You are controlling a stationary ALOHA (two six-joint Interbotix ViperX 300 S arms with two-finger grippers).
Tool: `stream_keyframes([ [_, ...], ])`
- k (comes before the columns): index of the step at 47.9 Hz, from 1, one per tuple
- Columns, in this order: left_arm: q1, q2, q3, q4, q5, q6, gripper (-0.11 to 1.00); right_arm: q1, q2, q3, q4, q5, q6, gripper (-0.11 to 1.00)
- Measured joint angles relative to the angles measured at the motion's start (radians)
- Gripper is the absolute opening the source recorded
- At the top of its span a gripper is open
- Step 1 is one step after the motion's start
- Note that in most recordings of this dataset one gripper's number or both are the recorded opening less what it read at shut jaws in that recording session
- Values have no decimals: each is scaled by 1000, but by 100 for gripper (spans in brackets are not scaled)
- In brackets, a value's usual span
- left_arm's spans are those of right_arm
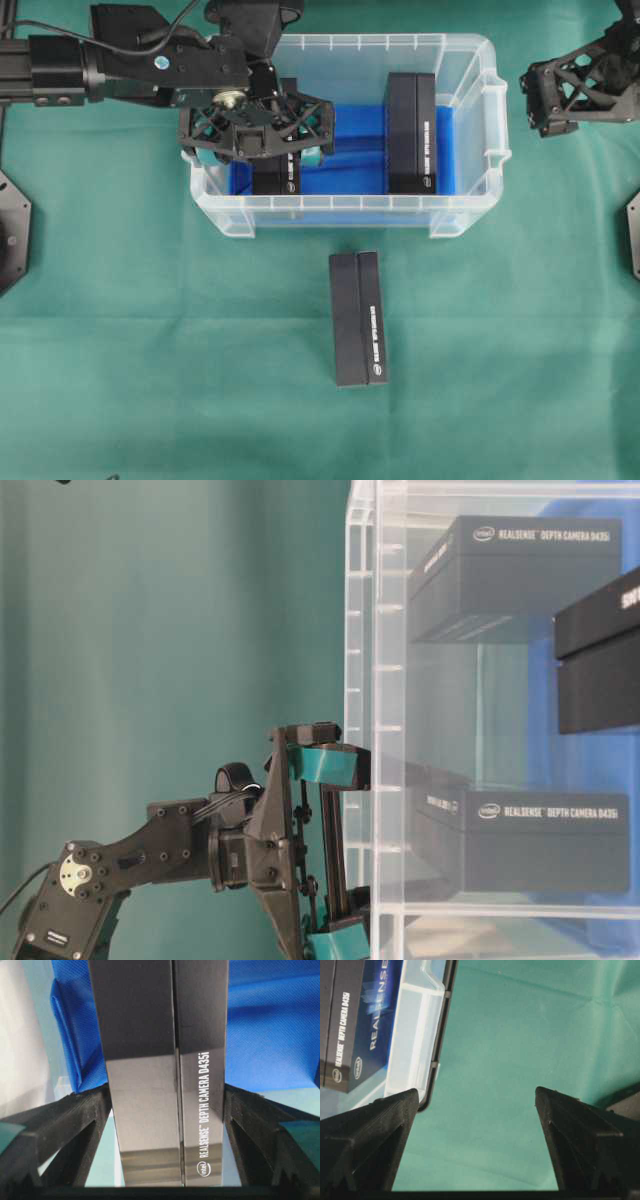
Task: Take out the box from the case.
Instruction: 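Close the left gripper on the left black box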
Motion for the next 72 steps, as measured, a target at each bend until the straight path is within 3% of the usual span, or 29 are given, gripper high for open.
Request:
stream_keyframes([
  [27, 2, -3, 11, 0, -14, 3, 89, 0, 3, 0, 0, 0, -2, 92],
  [32, 3, -5, 14, 0, -21, 3, 79, 0, 3, 0, 0, 0, -3, 92],
  [36, 6, -6, 17, 0, -35, 3, 61, 0, 3, 0, 0, 0, -2, 92],
  [72, 5, -18, 18, 29, -32, -3, 61, 0, 5, 0, 0, 0, -14, 92],
])
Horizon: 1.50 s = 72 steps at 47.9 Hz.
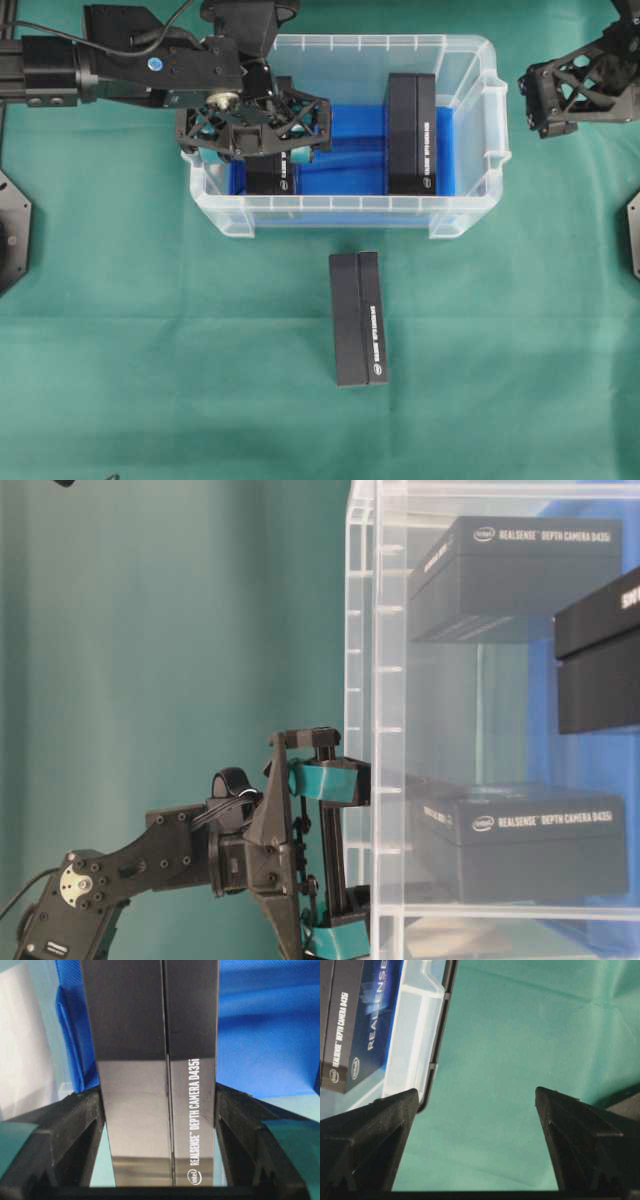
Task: Take out the box from the case.
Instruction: 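Close the left gripper on the left black box, then lift the black box upward out of the bin with the left gripper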
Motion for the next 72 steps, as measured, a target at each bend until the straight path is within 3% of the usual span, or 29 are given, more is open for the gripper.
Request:
stream_keyframes([
  [15, 12, -5, -54, 3, 87, 11, 61, 2, 0, 0, 0, 0, 0, 92],
  [49, -12, -94, -336, 5, 423, 0, 61, 0, 0, 0, -3, 0, 0, 92],
  [72, -15, -97, -472, 3, 506, 0, 61, 0, 0, 0, -6, 0, 0, 92],
])
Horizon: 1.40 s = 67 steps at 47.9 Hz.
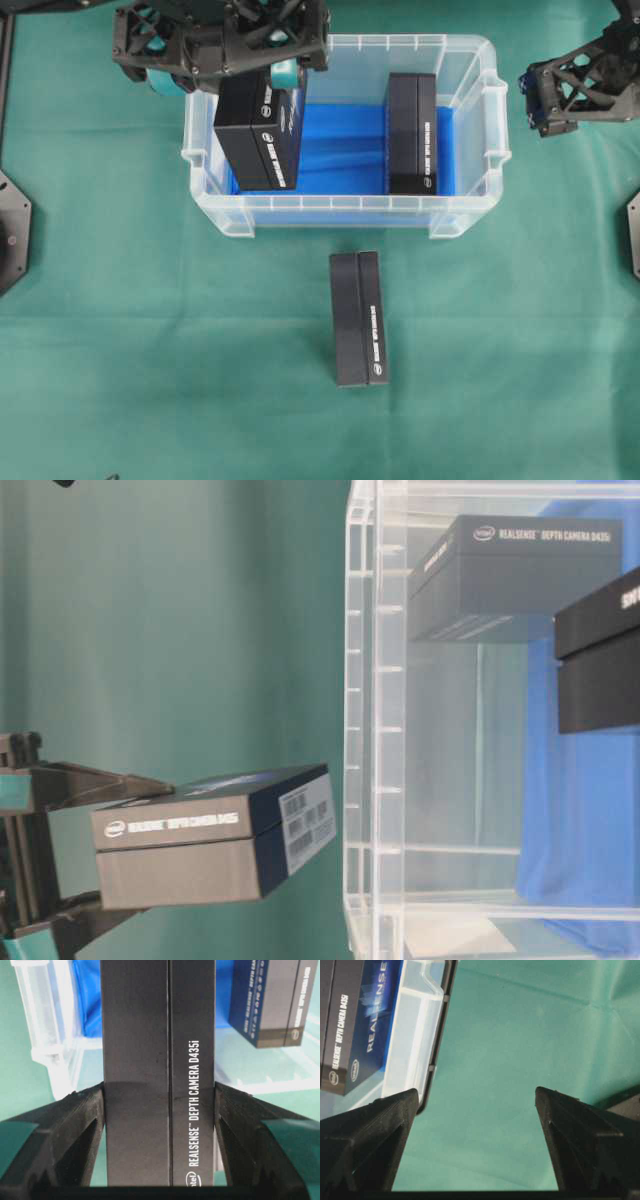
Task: Take out the box from the case.
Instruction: 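Lift the black box upward out of the bin with the left gripper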
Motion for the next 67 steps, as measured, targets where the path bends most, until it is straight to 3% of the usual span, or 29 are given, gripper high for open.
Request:
stream_keyframes([
  [67, 0, 0, -14, 2, 25, 0, 61, 0, 0, 0, -2, 0, 0, 92],
])
